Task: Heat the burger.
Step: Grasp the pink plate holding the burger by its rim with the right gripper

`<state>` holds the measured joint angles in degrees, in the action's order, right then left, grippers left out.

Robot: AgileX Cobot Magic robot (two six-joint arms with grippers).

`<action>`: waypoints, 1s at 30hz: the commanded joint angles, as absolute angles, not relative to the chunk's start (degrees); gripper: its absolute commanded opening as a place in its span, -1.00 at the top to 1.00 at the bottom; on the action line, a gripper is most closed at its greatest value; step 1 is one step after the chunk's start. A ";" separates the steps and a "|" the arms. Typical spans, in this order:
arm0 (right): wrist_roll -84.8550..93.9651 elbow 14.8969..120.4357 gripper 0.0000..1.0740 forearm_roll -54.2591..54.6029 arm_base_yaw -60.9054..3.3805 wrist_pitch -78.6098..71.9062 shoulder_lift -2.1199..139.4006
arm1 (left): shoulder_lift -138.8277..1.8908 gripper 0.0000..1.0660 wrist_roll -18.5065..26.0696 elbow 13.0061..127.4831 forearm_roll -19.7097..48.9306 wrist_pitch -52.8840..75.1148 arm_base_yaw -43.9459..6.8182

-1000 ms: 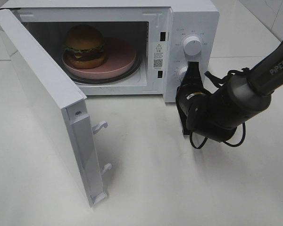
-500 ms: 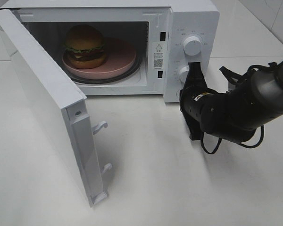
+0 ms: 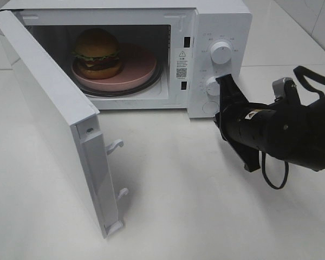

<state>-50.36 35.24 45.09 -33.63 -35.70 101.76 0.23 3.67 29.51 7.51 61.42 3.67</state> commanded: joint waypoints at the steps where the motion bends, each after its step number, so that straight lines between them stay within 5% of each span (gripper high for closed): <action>1: -42.17 34.55 0.94 44.29 -33.35 -32.20 98.38 | 0.57 -0.87 3.38 29.56 7.79 61.54 3.78; 15: -4.93 34.55 0.90 44.23 -33.35 -14.95 88.92 | 0.57 -0.87 3.38 29.56 7.79 61.54 3.78; 30: 9.74 36.15 0.90 35.75 -30.19 4.98 85.03 | 0.57 -0.87 3.38 29.56 7.79 61.54 3.78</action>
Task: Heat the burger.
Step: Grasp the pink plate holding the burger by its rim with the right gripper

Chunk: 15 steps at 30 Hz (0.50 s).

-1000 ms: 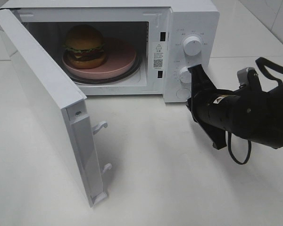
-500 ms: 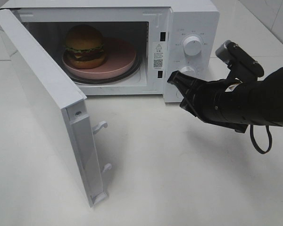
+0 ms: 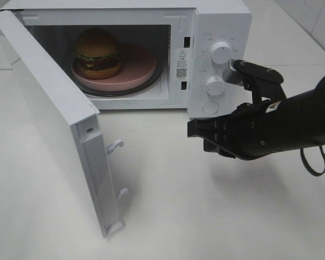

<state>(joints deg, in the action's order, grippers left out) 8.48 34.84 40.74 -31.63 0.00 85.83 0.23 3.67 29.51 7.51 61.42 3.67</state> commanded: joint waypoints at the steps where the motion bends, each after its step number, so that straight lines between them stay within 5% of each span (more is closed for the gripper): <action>1: 9.74 36.15 0.90 35.75 -30.19 4.98 85.03 | 0.57 -0.87 3.38 29.56 7.79 61.54 3.78; 15: 12.20 45.78 0.86 17.13 -29.34 26.81 84.68 | 0.57 -0.87 3.38 29.56 7.79 61.54 3.78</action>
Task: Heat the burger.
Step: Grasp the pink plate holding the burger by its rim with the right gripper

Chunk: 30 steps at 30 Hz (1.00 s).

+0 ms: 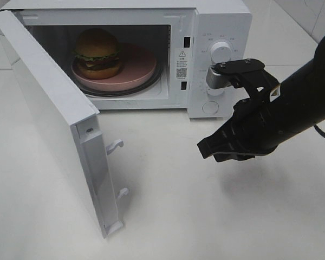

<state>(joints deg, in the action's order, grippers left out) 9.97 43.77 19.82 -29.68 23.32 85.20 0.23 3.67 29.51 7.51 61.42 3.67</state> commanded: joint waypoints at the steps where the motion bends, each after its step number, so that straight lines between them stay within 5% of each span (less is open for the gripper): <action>1: 14.09 47.27 0.85 16.04 -29.34 29.28 84.68 | 0.57 -0.87 3.38 29.56 7.79 61.54 3.78; 13: 34.49 55.29 0.85 12.55 -29.34 45.09 84.68 | 0.57 -0.87 3.38 29.56 7.79 61.54 3.78; 30: 68.70 59.87 0.79 8.31 -29.34 47.56 84.57 | 0.57 -0.87 3.38 29.56 7.79 61.54 3.78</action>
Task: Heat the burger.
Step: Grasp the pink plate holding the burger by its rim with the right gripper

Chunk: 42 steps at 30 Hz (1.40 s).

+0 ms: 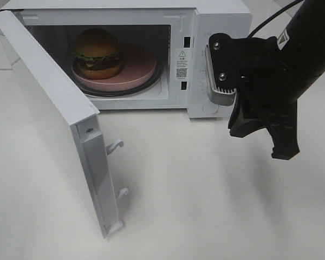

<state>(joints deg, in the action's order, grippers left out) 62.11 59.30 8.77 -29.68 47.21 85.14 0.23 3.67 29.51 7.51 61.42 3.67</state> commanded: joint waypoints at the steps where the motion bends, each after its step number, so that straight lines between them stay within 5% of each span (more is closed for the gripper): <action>1: 68.70 59.87 0.79 8.31 -29.34 47.56 84.57 | 0.57 -0.87 3.38 29.56 7.79 61.54 3.78; 15: 86.40 59.87 0.59 6.19 -29.45 41.77 84.57 | 0.57 -0.87 3.38 29.56 7.79 61.54 3.78; 18: 86.40 59.87 0.40 3.61 -29.56 40.62 84.57 | 0.57 -0.87 3.38 29.56 7.79 61.54 3.78; 20: 85.26 59.87 -0.02 3.55 -29.56 38.85 84.57 | 0.57 -0.87 3.38 29.56 7.79 61.54 3.78; 21: 85.26 59.87 -0.02 3.55 -29.56 38.85 84.57 | 0.57 -0.87 3.38 29.56 7.79 61.54 3.78; 23: 83.54 59.87 -0.40 3.72 -29.56 38.22 84.57 | 0.57 -0.87 3.38 29.56 7.79 61.54 3.78; 26: 82.45 59.87 -0.65 3.72 -29.56 38.10 84.57 | 0.57 -0.87 3.38 29.56 7.79 61.54 3.78; 42: 79.81 59.87 -0.63 1.26 -32.31 25.78 86.17 | 0.57 -0.87 3.38 29.56 7.79 61.54 3.78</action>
<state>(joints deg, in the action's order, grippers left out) 81.42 59.36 2.86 -31.34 27.79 85.37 0.23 3.67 29.51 7.51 61.42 3.67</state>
